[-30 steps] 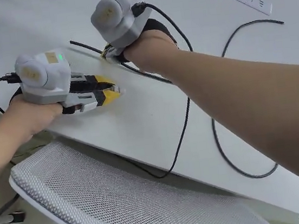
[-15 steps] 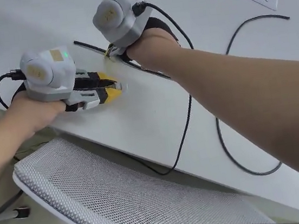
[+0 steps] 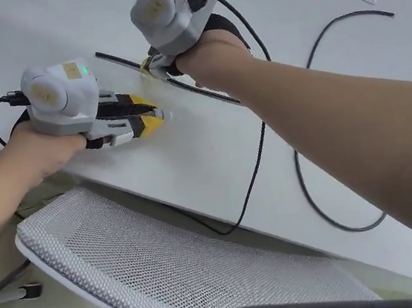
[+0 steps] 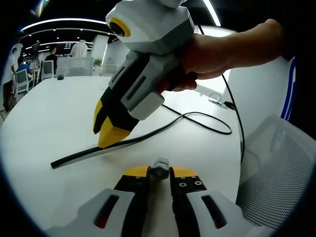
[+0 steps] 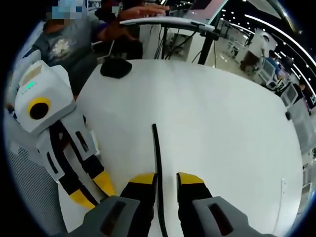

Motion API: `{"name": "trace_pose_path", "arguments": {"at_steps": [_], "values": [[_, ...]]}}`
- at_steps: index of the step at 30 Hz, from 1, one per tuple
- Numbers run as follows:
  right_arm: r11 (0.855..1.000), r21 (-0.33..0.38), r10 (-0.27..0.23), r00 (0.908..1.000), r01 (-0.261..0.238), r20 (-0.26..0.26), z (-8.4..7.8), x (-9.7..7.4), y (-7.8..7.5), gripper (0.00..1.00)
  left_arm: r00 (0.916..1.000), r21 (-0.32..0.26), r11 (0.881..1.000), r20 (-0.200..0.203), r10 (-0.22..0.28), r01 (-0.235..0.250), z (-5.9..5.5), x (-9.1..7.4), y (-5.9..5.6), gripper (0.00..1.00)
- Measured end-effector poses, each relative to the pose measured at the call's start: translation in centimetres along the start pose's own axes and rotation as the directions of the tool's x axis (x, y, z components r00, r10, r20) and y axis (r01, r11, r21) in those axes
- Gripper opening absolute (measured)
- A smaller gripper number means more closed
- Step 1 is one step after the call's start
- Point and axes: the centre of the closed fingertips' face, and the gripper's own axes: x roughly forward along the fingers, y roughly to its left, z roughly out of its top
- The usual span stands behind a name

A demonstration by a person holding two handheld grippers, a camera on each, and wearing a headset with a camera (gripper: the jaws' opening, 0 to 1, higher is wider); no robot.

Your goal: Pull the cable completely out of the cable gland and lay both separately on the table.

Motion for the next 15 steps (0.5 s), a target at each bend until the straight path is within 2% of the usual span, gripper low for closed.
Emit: {"name": "trace_pose_path", "arguments": {"at_steps": [4, 7, 11, 15], "values": [[1.000, 0.000, -0.005, 0.9994, 0.005, 0.034, 0.3, -1.6, 0.0, 0.15, 1.0000, 0.002, 1.000, 0.005, -0.001, 0.001, 0.2, 0.0, 0.0, 0.19], [1.000, 0.018, -0.011, 0.9979, 0.010, 0.064, 0.4, -2.9, 0.0, 0.17, 1.0000, 0.009, 1.000, -0.007, -0.002, 0.002, 0.1, 0.1, 0.0, 0.20], [0.998, 0.060, -0.035, 0.9934, 0.029, 0.109, 0.1, -5.0, -0.1, 0.19, 1.0000, 0.010, 1.000, -0.003, 0.001, -0.001, 0.4, -0.1, -0.1, 0.22], [0.988, 0.149, -0.061, 0.9835, 0.035, 0.170, -0.5, -7.3, -0.6, 0.23, 0.9999, 0.008, 1.000, -0.005, 0.010, -0.010, 0.4, -0.2, 0.2, 0.26]]}}
